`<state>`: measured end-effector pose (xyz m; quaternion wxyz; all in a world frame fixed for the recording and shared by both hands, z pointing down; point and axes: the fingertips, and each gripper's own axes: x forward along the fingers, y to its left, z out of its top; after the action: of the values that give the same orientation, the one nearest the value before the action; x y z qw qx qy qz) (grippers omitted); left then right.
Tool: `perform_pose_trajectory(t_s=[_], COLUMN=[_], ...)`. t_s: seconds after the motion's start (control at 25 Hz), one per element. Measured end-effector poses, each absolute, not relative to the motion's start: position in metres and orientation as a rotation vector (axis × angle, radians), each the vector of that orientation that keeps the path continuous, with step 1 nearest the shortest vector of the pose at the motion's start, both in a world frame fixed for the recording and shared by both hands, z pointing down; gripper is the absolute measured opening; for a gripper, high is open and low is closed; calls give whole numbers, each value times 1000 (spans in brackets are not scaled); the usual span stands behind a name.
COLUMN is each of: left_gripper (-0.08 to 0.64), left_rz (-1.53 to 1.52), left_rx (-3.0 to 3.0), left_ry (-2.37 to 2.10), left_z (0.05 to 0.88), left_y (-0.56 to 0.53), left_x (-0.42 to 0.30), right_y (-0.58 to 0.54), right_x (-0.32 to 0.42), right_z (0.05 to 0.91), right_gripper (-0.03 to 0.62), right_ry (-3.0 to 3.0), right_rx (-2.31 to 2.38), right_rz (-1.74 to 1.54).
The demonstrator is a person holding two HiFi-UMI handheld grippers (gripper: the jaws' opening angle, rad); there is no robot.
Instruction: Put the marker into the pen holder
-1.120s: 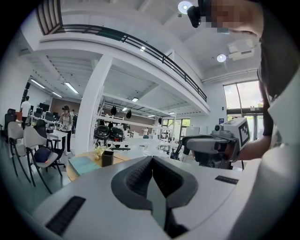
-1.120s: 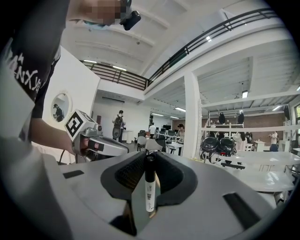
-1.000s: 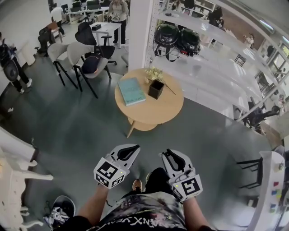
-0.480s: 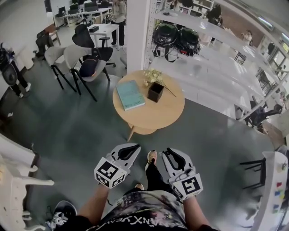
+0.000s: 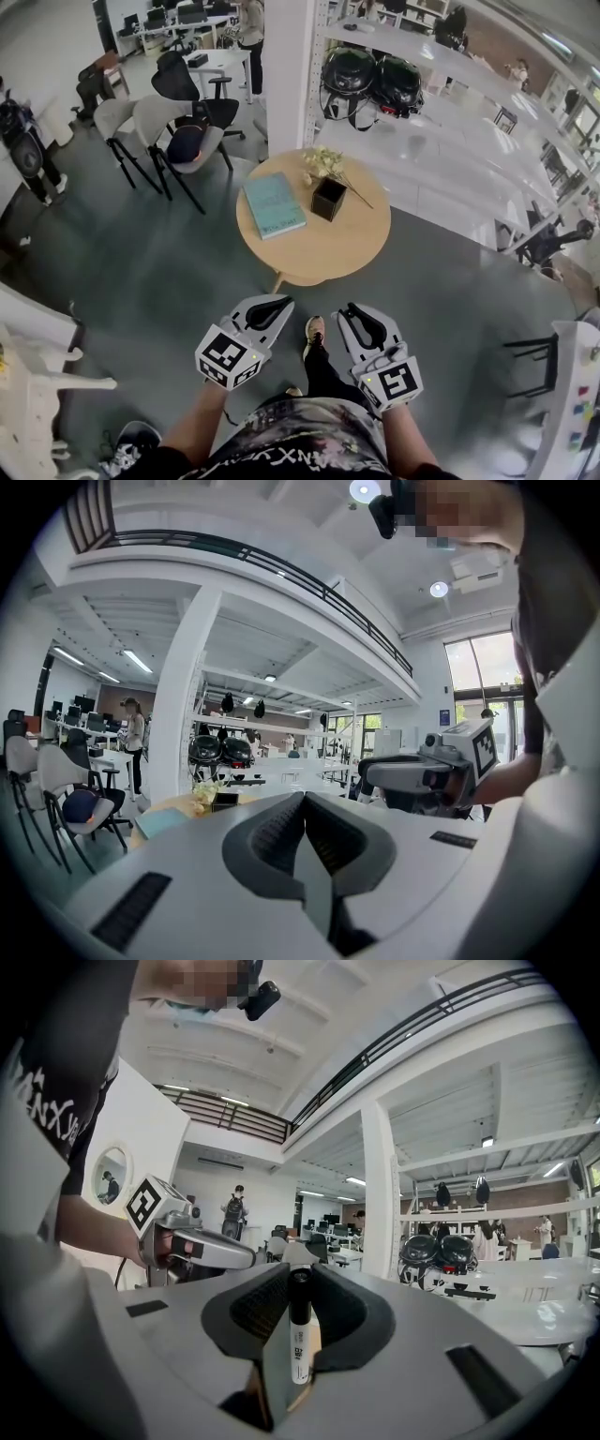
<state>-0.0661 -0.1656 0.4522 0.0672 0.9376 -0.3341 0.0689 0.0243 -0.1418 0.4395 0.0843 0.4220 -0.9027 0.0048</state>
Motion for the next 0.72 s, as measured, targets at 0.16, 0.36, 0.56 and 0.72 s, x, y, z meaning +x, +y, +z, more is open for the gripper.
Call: perform_pose_trajectory(t_s=[0.16,0.36,0.56,0.72], left_gripper=[18,20,18,18], left_rz=[215,229,243,249], left_rx=[2819,2811,2795,2768], left_ry=[-1013,-1029,-1053,-1070], left_z=[451,451,454,455], left_y=[-183,-210,-246,-280], left_x=[-65,-65,-62,-61], right_y=[-161,-189,-227,-263], right_x=[24,24,26,27], right_z=[439,441,446,444], right_gripper=[75,75,75,75], right_ry=[-2696,-2709,-2720,-2727], right_rx=[1248,1227,1205,1186], right_rz=[21,32,57,70])
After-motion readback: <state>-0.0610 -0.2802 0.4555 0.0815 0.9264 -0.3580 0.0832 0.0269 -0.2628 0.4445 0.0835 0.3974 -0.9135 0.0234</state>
